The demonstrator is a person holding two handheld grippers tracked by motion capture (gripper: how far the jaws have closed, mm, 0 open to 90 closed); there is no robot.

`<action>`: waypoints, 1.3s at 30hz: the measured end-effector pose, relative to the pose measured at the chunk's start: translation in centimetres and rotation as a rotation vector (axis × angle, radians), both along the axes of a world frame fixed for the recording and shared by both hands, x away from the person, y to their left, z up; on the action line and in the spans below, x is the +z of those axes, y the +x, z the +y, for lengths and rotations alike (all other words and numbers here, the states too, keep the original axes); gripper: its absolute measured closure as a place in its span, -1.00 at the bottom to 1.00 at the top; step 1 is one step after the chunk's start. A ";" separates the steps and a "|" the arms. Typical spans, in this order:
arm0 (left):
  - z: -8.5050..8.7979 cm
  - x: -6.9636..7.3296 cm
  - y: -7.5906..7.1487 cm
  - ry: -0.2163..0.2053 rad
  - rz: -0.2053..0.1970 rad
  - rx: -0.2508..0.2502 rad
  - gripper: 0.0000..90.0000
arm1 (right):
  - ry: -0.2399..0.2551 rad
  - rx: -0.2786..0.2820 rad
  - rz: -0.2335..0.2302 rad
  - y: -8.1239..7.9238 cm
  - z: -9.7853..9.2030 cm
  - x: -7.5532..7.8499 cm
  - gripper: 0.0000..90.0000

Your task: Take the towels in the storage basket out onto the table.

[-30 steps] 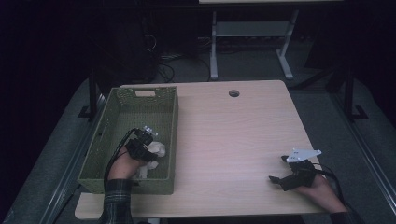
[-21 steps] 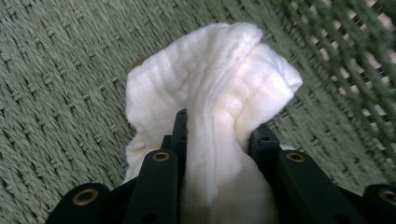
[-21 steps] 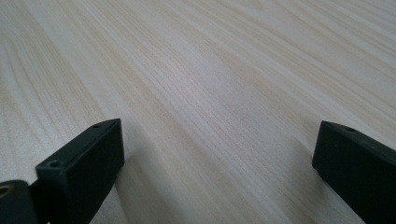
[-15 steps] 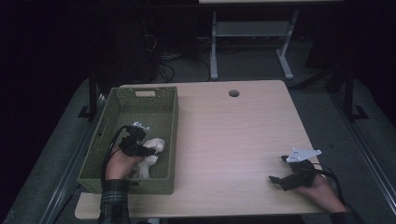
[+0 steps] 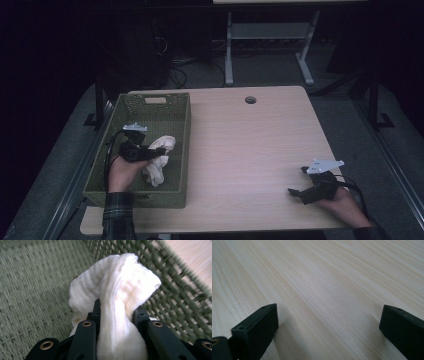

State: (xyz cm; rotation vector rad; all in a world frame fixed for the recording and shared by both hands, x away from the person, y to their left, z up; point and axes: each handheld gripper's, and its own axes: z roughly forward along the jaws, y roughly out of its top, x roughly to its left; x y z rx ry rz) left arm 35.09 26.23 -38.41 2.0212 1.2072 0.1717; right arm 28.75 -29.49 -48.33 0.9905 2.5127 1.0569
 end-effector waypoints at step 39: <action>-6.1 8.8 -1.8 -0.201 -0.325 -0.173 0.58 | 0.001 -0.001 0.000 0.0 0.0 0.0 -0.96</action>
